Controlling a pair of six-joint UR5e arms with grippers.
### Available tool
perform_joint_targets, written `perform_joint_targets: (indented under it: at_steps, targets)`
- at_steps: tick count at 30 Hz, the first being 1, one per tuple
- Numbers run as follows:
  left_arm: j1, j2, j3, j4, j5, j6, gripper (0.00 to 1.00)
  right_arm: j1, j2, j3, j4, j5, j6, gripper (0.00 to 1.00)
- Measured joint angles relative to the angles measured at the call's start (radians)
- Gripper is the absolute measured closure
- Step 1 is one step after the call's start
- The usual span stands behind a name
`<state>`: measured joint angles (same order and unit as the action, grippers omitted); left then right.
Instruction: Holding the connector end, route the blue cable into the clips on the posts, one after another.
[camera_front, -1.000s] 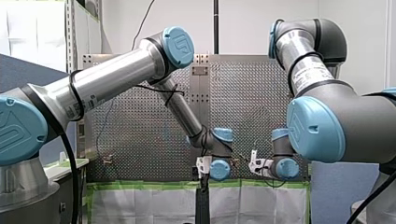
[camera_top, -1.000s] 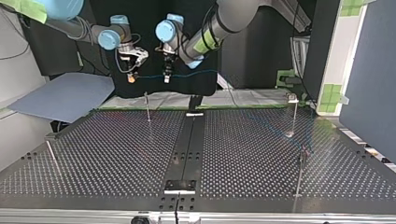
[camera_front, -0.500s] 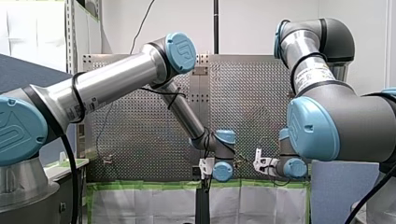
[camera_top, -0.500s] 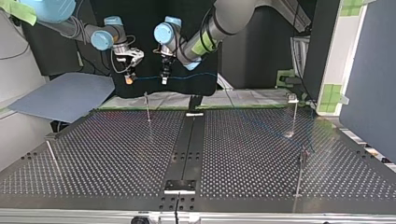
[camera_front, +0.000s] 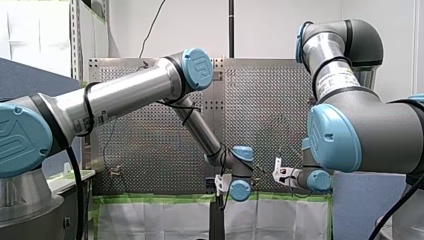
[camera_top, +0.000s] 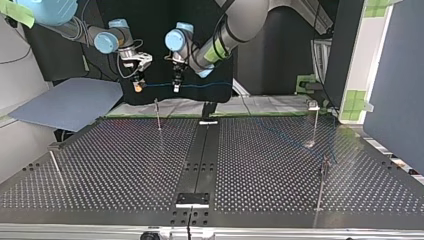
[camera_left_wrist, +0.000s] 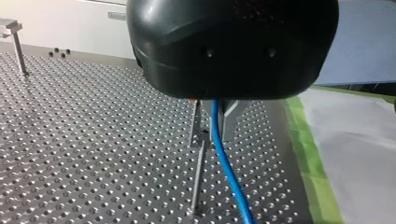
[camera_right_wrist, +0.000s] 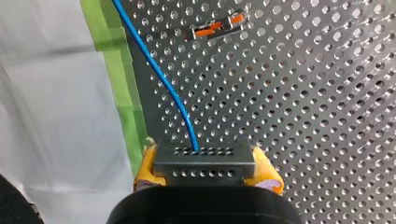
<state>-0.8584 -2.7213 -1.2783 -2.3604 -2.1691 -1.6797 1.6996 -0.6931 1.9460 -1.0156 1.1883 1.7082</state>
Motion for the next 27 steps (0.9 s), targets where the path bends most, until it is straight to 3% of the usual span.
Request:
perform_joint_targets:
  at_steps: [6,12,27]
  targets:
    - [0.002,-0.002,0.022,0.006,-0.001,0.021,1.0,-0.012,0.0,-0.001,-0.015,-0.019,-0.001,1.0]
    - [0.007,-0.033,0.057,-0.015,0.0,0.042,1.0,-0.042,0.0,-0.001,-0.017,-0.061,-0.001,1.0]
    - [-0.003,-0.068,0.101,-0.019,0.005,0.054,1.0,-0.152,0.0,-0.015,0.005,-0.149,-0.008,1.0]
